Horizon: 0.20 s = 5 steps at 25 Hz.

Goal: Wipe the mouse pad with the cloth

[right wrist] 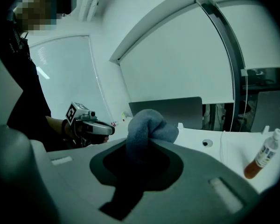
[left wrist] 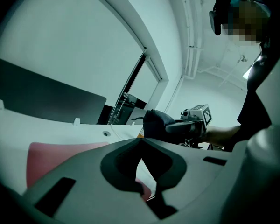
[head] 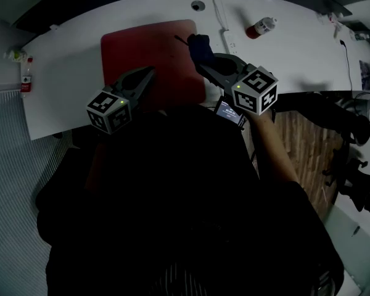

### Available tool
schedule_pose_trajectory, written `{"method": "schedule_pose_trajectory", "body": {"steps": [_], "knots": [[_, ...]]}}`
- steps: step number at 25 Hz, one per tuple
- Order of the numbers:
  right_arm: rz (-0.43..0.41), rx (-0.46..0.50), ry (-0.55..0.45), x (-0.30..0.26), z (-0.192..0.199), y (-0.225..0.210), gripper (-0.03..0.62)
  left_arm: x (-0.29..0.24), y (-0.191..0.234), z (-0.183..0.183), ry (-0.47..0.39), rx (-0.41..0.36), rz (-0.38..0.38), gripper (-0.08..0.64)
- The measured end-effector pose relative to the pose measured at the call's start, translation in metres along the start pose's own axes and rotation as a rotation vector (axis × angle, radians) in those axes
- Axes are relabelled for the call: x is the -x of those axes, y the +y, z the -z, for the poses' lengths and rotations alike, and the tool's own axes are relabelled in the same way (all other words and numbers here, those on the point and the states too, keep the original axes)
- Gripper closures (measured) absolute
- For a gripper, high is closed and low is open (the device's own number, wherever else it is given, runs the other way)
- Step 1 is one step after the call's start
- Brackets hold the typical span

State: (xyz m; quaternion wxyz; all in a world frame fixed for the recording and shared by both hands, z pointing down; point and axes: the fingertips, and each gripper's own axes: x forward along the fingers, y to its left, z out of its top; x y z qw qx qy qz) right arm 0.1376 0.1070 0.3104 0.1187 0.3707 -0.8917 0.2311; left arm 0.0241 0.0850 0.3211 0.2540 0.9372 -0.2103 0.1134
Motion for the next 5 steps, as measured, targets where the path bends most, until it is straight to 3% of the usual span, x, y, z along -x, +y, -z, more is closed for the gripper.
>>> {"method": "schedule_pose_trajectory", "body": {"steps": [5], "knots": [[0.025,-0.006,0.002,-0.009,0.005,0.015,0.532,0.026,0.010,0.019,-0.013,0.034,-0.005,0.552]]}}
